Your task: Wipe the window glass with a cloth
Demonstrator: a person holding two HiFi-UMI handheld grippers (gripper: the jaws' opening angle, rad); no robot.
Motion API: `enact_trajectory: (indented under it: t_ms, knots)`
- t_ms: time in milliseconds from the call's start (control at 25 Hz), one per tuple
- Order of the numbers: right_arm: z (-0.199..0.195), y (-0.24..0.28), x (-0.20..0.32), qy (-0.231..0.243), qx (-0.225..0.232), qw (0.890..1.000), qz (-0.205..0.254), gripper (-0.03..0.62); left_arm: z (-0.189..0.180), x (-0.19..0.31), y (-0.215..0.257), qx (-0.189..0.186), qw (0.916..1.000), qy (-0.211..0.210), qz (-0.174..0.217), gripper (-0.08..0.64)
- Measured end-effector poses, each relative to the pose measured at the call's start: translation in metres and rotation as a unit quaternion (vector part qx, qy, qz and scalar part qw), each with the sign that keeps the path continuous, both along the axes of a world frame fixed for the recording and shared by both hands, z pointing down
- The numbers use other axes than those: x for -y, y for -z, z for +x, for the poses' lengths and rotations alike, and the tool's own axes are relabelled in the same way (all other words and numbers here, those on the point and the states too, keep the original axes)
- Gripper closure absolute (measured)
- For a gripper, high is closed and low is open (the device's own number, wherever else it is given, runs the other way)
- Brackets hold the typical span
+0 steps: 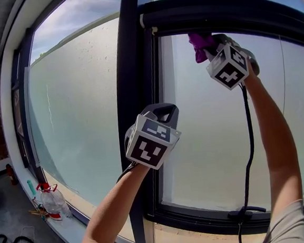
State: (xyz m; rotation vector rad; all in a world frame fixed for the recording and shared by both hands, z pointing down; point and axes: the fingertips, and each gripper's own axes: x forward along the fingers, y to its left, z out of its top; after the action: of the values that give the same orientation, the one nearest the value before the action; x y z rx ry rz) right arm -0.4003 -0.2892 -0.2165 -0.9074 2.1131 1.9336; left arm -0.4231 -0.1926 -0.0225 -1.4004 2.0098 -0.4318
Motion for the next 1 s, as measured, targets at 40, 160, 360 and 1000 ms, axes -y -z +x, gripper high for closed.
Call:
enact_trajectory:
  t_ms: [40,160,360,1000]
  knots:
    - [0.006,0.0,0.003,-0.003,0.003,1.0,0.0,0.482,0.002,0.002,-0.001,0.0,1.0,-0.002,-0.001,0.553]
    - [0.019,0.001,0.008,-0.013,0.007,1.0,0.003,0.482,0.009,0.007,-0.005,-0.001,0.9999,-0.008,-0.007,0.553]
    - [0.03,-0.005,0.013,-0.02,-0.009,1.0,0.002,0.483,0.014,0.014,-0.016,-0.009,0.9997,-0.01,-0.022,0.553]
    - [0.044,-0.102,0.02,-0.016,-0.086,0.996,-0.027,0.485,0.03,0.032,-0.101,-0.063,0.9954,-0.026,-0.067,0.553]
